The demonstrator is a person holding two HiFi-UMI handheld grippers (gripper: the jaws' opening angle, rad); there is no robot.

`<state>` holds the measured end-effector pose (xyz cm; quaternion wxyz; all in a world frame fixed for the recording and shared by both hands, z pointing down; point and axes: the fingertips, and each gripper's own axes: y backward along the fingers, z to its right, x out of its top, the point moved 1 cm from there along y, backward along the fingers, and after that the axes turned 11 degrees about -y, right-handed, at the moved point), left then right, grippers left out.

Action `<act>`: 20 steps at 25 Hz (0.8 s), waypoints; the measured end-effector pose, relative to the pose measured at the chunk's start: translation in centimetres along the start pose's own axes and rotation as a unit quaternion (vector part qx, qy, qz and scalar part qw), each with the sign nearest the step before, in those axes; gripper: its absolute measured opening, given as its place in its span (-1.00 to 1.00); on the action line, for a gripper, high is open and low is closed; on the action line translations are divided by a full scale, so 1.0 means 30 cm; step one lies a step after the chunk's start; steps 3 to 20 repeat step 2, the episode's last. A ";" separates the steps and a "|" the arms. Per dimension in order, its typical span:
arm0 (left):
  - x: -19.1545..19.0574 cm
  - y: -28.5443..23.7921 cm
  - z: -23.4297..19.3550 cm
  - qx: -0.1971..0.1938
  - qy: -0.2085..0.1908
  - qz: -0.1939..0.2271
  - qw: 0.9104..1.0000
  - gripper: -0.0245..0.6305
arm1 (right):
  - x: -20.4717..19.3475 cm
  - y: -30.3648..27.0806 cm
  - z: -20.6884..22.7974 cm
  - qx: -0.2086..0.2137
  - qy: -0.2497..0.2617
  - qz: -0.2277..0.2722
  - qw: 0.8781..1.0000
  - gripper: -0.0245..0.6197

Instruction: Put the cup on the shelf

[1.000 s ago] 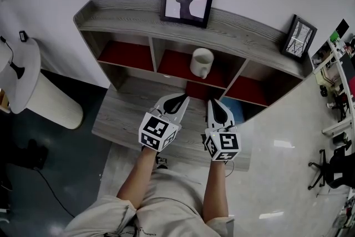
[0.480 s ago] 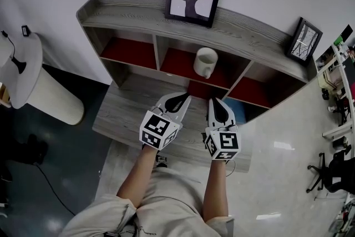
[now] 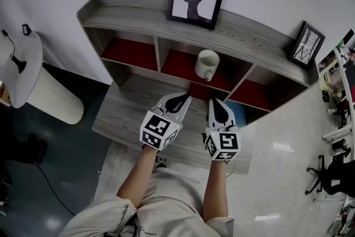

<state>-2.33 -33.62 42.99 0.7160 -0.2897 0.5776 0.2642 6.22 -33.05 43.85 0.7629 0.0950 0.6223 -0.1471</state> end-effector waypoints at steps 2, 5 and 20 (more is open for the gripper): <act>-0.001 -0.003 -0.004 0.000 0.000 0.000 1.000 -0.90 | 0.000 -0.006 0.000 0.000 0.000 -0.001 1.000 -0.88; -0.001 -0.003 -0.004 0.000 0.000 0.000 1.000 -0.90 | 0.000 -0.006 0.000 0.000 0.000 -0.001 1.000 -0.88; -0.001 -0.003 -0.004 0.000 0.000 0.000 1.000 -0.90 | 0.000 -0.006 0.000 0.000 0.000 -0.001 1.000 -0.88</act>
